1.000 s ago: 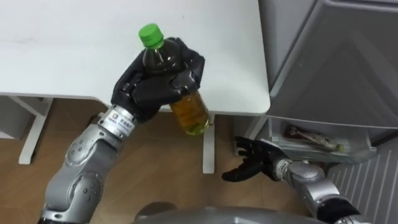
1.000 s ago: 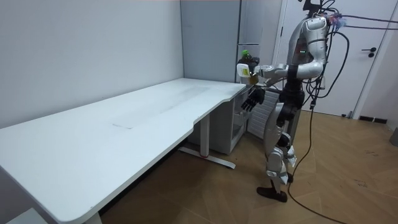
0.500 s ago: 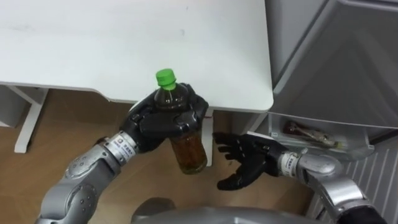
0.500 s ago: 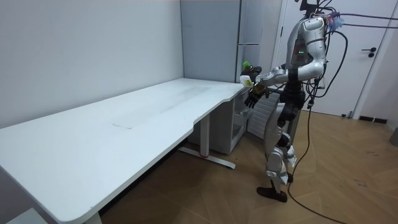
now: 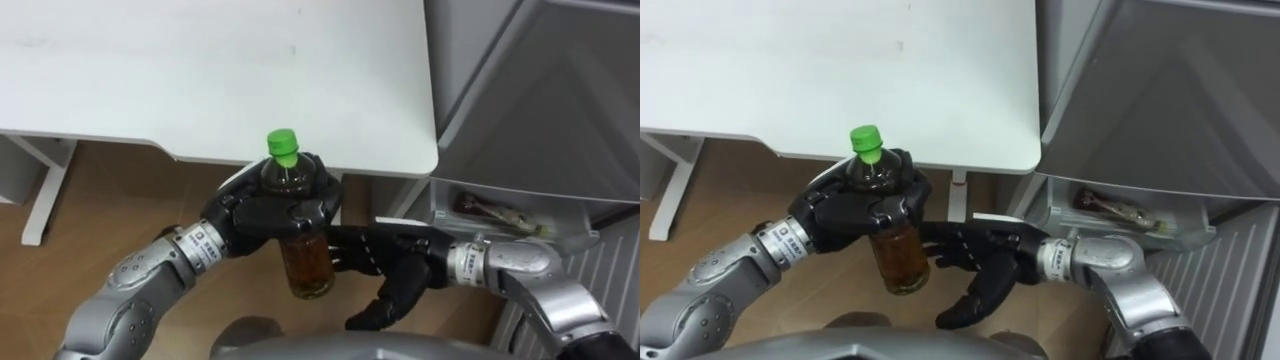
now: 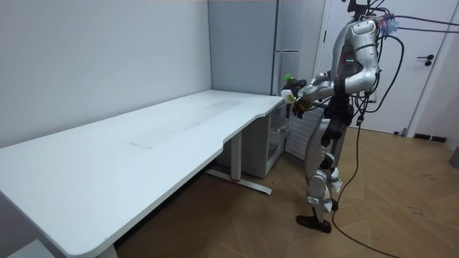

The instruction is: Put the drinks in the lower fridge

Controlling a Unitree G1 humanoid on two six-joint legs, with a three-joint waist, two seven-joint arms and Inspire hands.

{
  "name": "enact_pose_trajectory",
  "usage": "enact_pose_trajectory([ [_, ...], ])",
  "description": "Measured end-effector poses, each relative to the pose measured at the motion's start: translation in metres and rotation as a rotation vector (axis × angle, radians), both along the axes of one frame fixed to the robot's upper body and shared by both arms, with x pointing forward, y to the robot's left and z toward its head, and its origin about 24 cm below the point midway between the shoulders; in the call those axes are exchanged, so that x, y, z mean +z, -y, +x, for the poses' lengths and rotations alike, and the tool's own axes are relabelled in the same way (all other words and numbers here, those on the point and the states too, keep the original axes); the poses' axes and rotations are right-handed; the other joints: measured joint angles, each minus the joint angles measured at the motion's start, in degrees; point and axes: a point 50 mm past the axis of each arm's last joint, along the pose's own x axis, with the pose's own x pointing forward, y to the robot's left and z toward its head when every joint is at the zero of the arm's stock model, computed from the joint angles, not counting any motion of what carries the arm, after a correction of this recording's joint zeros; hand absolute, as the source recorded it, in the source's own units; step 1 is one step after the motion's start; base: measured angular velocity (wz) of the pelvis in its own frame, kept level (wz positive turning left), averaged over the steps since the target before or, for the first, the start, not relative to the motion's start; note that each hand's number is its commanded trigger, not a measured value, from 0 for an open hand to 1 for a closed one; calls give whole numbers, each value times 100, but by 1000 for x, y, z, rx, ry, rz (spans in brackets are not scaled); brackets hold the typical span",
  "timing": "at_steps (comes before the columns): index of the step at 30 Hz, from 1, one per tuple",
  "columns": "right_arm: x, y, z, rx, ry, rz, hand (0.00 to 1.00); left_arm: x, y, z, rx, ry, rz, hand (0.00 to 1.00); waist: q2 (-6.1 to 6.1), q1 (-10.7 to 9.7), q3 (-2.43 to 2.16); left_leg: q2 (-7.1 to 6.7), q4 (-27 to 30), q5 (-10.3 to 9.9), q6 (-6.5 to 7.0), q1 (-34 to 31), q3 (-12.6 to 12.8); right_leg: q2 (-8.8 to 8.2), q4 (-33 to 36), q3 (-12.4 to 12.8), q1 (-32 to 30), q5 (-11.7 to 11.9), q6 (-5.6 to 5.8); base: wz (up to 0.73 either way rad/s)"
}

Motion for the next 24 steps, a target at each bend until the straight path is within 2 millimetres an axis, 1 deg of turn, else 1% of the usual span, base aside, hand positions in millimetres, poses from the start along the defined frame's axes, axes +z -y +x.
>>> enact_pose_trajectory([
  [3, 1, -1, -2, 17, -18, 35, 0, 0, -1, 1, -3, 19, 24, 100, -31, 15, 2, 9, 28, 0, 2, -4, -3, -3, 61, -5, -17, -1, 1, 0],
  [6, 1, -4, -4, 42, -32, 61, 0, 0, 0, 1, -8, 28, 42, 100, -73, 17, 25, 11, 32, 0, 2, -1, 0, -5, 65, -4, -17, -1, 2, 0],
  [10, -1, -8, -9, 59, -77, 88, 0, 0, 1, 0, -23, 26, 47, 100, -84, 23, 34, 17, 49, -3, 4, -13, 15, 1, 61, 13, -22, -2, 2, -1],
  [14, -1, -10, -10, 65, -92, 87, 0, 0, 3, -1, -50, 40, 75, 100, -77, 32, 24, 27, 51, -5, 5, -12, 78, 18, 64, 93, -52, -1, 0, -9],
  [16, -1, -11, -10, 64, -93, 89, 0, 1, 8, 2, -90, 70, 105, 100, -44, 93, 4, 44, 50, -5, 6, -21, 124, 24, 75, 147, -92, 4, -8, -12],
  [19, -1, -13, -9, 53, -95, 101, 0, 3, 12, 5, -121, 91, 124, 100, -8, 114, -15, 51, 45, -5, 6, -4, 143, 23, 85, 161, -87, 4, -9, -4],
  [24, 0, -14, -6, 20, -90, 120, 0, 8, 15, 11, -132, 119, 128, 100, 2, 119, -10, 73, 54, -6, 4, 0, 149, 25, 156, 143, -108, 4, -7, 0],
])
